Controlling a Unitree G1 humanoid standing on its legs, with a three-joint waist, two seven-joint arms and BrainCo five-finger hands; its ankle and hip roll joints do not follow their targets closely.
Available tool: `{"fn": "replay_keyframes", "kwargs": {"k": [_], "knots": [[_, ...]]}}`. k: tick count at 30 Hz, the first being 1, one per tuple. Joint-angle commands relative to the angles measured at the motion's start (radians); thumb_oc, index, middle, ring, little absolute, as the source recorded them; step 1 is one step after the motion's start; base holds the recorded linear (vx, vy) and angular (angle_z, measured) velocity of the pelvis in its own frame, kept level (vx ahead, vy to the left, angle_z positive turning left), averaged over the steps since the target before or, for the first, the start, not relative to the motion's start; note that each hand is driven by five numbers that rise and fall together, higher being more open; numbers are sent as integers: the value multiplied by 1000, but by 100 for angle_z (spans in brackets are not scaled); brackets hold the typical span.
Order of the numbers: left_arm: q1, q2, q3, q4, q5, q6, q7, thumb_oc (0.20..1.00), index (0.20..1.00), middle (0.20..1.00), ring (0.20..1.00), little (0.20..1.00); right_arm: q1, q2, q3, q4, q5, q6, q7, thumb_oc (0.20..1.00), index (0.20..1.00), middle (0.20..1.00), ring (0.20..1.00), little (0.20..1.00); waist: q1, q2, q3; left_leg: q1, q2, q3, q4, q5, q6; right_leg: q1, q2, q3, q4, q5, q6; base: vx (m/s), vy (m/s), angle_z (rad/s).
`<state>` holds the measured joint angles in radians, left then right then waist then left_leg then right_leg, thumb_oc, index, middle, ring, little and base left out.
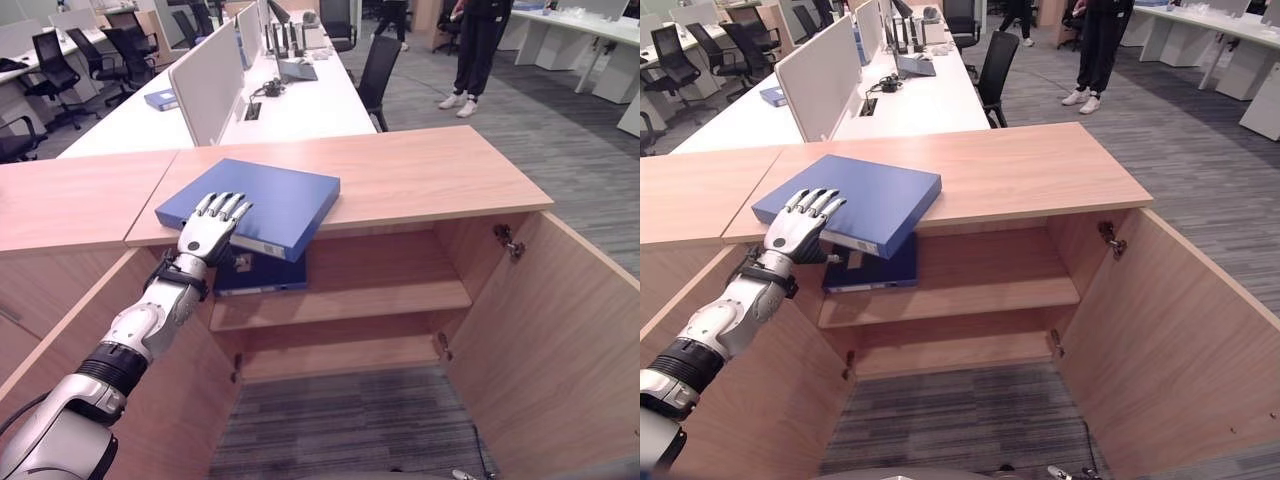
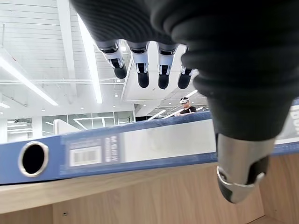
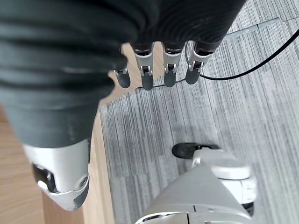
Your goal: Put the empty folder in the office cabinet
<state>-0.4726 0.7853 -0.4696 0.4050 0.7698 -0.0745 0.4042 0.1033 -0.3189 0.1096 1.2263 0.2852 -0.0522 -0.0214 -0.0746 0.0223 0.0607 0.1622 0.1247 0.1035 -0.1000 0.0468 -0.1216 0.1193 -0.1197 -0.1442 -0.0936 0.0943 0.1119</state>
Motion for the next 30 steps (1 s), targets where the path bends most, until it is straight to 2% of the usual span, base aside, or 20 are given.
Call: {"fn": "replay_keyframes", "kwargs": {"k": [1,17,30], "knots": [[-203,2,17,89,-42,18,36,1000,1000,1000,1000,1000,-74,-24,17,39,-14,-7,-4,1000,1000,1000,1000,1000,-6,-15,37,25,-28,43,13,-120,13,43,-58,-17,30,-117,79,7,5,-5],[-246,-8,-13,160,-61,34,43,1000,1000,1000,1000,1000,-64,-24,19,24,2,-11,-5,1000,1000,1000,1000,1000,-28,-24,38,24,-28,70,13,-124,14,25,-56,9,31,-110,85,11,6,-4],[-233,-15,-3,168,-77,30,37,1000,1000,1000,1000,1000,-62,-18,18,14,14,-16,-4,1000,1000,1000,1000,1000,-30,-32,41,27,-28,75,13,-128,16,22,-54,14,34,-113,83,3,4,-2]]}}
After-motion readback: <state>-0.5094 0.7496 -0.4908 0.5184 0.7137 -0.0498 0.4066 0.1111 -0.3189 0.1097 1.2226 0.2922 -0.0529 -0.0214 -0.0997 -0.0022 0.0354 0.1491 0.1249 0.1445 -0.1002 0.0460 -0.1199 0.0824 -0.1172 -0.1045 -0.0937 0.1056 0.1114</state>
